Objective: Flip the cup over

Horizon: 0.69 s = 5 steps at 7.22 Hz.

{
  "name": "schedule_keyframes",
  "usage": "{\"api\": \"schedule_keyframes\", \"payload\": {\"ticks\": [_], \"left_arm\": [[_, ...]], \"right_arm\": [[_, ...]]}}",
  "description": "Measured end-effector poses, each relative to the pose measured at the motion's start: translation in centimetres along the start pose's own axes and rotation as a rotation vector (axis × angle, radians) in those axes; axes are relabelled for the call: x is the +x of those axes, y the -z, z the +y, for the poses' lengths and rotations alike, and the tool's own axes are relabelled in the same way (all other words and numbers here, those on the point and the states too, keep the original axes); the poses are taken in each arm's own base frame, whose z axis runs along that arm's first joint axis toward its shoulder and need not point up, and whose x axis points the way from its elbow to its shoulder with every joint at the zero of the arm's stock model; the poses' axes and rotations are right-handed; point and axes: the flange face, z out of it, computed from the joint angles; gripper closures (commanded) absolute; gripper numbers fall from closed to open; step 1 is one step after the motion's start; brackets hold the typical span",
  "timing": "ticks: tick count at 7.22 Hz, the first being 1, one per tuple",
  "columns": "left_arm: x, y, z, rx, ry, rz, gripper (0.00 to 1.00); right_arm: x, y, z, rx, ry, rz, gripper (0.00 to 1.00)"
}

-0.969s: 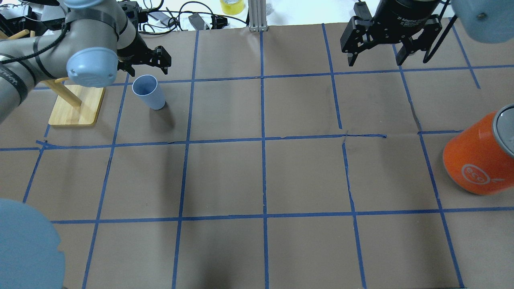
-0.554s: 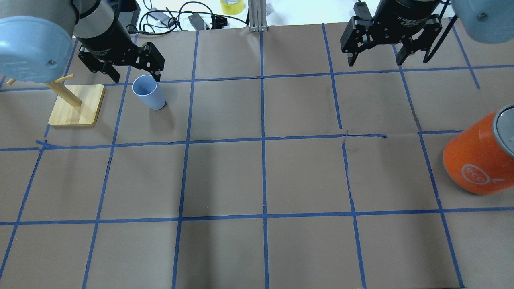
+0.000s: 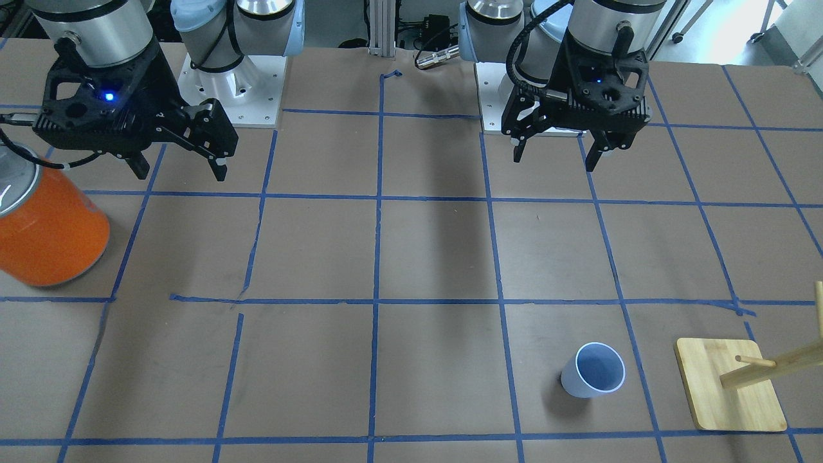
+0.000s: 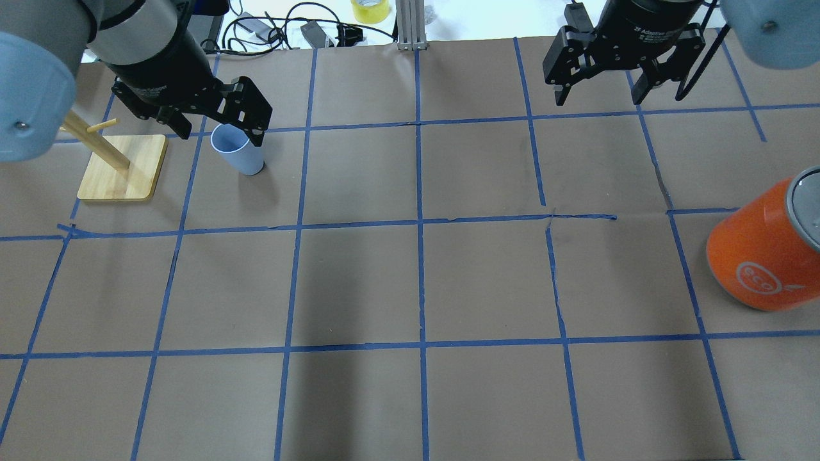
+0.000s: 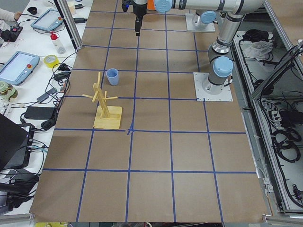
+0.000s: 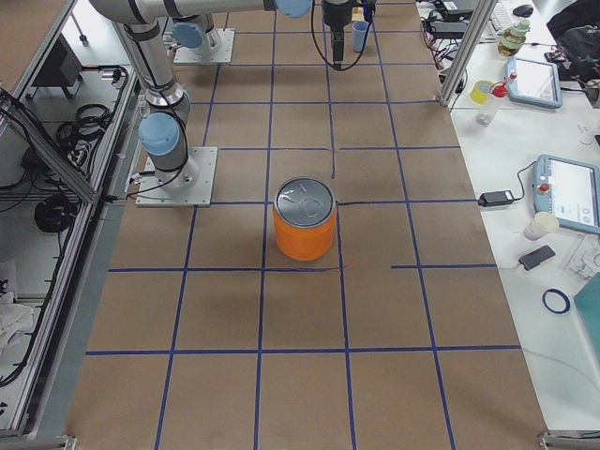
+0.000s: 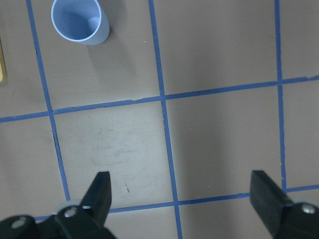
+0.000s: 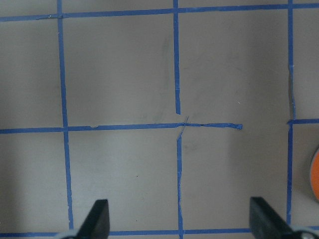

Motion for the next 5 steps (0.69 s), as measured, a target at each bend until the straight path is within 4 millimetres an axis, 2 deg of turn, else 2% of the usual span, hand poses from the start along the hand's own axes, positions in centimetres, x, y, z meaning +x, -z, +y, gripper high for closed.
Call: {"api": "schedule_keyframes", "payload": {"ticks": [5], "left_arm": [[-0.71,0.95,0.36,0.013,0.028,0.001,0.0]], "right_arm": [[0.0,-0.01,0.01,-0.001,0.001,0.0,0.0]]}}
